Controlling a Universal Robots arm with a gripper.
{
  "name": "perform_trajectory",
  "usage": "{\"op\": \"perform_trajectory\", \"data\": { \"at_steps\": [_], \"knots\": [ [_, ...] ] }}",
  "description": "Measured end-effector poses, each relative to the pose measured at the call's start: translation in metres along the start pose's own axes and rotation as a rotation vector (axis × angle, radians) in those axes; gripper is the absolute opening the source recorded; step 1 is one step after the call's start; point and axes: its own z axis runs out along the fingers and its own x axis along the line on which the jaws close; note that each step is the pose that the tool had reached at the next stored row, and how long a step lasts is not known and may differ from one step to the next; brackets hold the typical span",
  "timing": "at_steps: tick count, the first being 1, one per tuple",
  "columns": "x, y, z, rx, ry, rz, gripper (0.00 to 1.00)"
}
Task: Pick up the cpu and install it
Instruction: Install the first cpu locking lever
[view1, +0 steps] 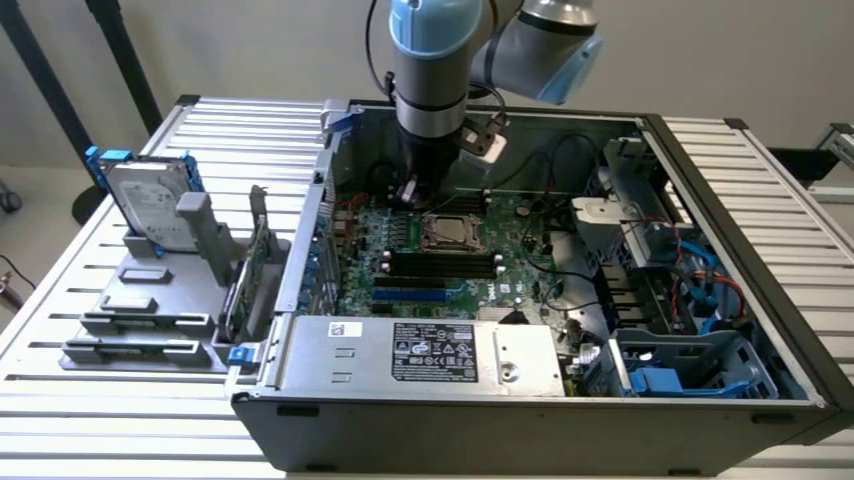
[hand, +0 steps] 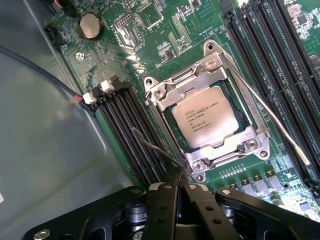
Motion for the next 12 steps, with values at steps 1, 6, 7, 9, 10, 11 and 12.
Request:
{"op": "perform_trajectory", "data": {
  "at_steps": [1,6,7,9,10,11,12],
  "knots": [
    [0.0002,0.0001,0.0003,-0.0005,-0.0007,0.0,0.11],
    [0.0008,0.0009,0.0018,-0.0035,-0.0064,0.001,0.11],
    [0.0011,0.0011,0.0022,-0.0042,-0.0075,0.001,0.11],
    [0.0019,0.0013,0.003,-0.0053,-0.0096,0.001,0.11],
    [0.0025,0.0015,0.0035,-0.0059,-0.0106,0.001,0.11],
    [0.0029,0.0016,0.004,-0.0065,-0.0114,0.001,0.11],
    [0.0033,0.0018,0.0043,-0.0069,-0.0122,0.001,0.11]
  ]
}}
